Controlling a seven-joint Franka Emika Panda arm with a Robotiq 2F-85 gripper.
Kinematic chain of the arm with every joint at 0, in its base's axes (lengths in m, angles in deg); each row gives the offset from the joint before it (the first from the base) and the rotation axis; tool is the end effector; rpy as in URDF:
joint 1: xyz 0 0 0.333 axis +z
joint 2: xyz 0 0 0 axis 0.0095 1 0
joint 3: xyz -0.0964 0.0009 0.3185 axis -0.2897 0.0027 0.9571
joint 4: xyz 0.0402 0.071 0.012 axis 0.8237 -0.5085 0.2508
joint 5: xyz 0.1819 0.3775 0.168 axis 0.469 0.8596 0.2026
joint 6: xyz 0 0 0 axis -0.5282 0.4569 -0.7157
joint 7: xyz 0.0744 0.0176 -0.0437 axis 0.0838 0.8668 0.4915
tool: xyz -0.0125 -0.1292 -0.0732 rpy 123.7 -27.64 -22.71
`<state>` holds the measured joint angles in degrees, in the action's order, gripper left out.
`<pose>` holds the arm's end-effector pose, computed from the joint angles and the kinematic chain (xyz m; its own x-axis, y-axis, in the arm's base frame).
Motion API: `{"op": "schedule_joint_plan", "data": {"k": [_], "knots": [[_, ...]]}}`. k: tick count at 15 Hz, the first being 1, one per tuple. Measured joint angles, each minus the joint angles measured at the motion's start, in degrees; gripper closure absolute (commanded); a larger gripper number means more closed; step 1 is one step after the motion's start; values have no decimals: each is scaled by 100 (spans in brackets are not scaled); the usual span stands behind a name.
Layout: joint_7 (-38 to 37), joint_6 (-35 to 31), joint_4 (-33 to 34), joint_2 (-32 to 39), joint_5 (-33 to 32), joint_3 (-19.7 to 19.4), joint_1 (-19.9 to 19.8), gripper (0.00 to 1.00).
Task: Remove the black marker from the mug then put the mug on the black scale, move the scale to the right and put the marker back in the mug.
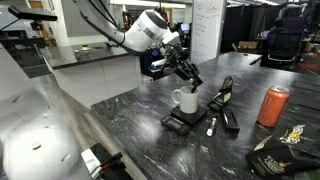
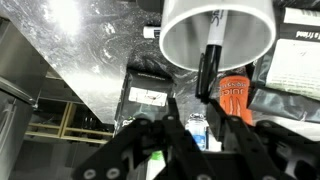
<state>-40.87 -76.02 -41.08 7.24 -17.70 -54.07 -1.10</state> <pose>0.5314 -0.0547 0.4130 0.1059 -0.6516 0.7511 -0.9940 -0.0480 0.0984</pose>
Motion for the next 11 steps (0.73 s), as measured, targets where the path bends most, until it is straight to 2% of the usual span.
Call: {"op": "schedule_joint_plan", "data": {"k": [4, 5, 7, 11], "knots": [[0, -15, 172, -47, 1, 57, 330, 6], [12, -53, 224, -93, 60, 78, 427, 2], [139, -314, 316, -240, 447, 90, 608, 0], [635, -810, 435, -564, 1625, 95, 805, 0]]}}
